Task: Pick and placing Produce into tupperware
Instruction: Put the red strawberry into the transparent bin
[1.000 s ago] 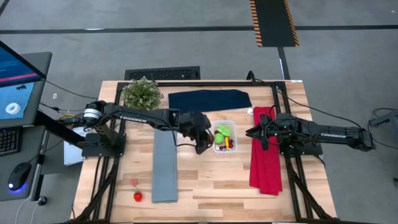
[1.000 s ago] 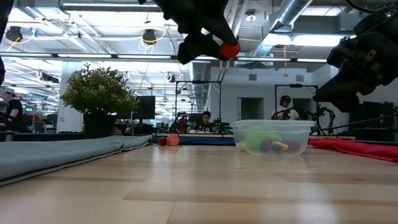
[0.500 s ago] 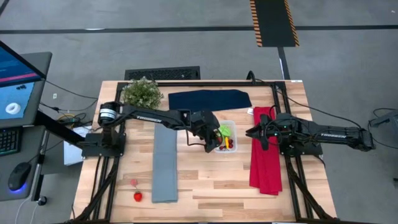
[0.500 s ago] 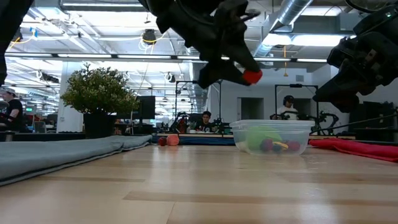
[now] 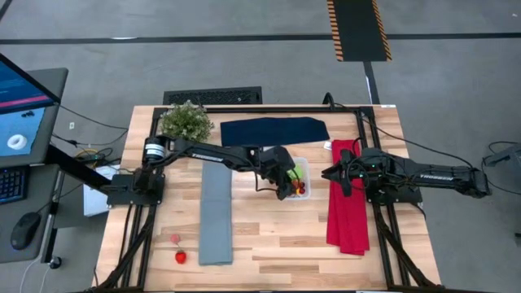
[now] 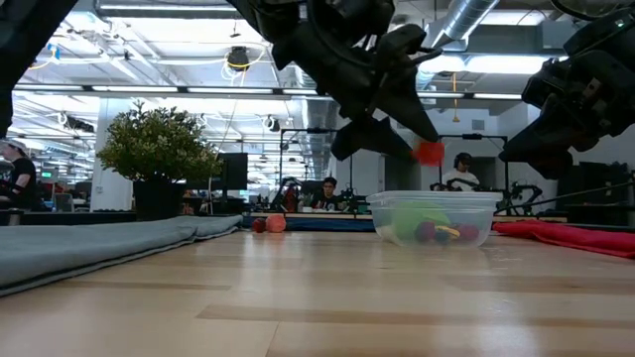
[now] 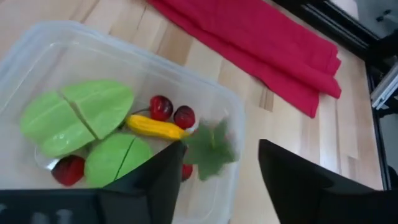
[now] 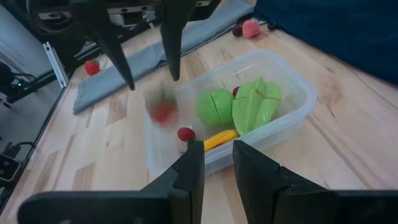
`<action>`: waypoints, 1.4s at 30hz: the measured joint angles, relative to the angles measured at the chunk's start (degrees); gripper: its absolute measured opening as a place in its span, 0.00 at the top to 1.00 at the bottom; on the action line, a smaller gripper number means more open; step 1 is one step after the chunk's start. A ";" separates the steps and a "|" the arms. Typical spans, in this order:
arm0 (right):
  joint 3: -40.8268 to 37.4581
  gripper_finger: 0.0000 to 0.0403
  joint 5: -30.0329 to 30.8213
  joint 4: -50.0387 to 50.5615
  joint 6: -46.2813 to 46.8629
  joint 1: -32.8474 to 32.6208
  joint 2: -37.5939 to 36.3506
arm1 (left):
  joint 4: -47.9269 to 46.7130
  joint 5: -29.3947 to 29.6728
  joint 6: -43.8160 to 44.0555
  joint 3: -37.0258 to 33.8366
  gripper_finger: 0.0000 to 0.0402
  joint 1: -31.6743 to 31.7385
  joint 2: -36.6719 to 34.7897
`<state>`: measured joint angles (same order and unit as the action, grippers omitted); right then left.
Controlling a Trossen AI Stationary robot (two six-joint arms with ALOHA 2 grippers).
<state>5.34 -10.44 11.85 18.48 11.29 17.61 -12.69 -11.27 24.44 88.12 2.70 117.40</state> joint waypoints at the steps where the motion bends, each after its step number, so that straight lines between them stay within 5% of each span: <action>1: 0.00 0.73 0.00 0.05 0.00 0.00 0.01 | -0.03 0.24 -0.12 0.00 0.49 -0.08 0.00; 5: 0.00 0.73 0.00 0.05 0.02 0.00 0.01 | -0.49 4.80 -0.73 0.00 0.37 -0.26 0.00; 9: 0.00 0.73 0.00 0.05 0.02 0.00 -0.01 | -1.11 3.31 -0.76 0.02 0.31 -0.15 0.00; 18: 0.00 0.73 0.01 0.07 0.01 0.00 0.00 | -19.43 4.08 -2.17 0.02 0.32 -1.78 -0.37; 29: 0.00 0.73 0.00 0.03 0.00 0.00 -0.01 | -30.21 9.93 -3.63 0.03 0.34 -13.38 -1.26; 42: 0.00 0.73 0.02 0.05 0.00 0.00 -0.01 | -42.12 24.37 11.38 0.00 0.34 -28.54 -6.52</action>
<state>5.34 -10.41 11.90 18.48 11.29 17.61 -54.80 13.10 35.81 88.12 -25.84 110.88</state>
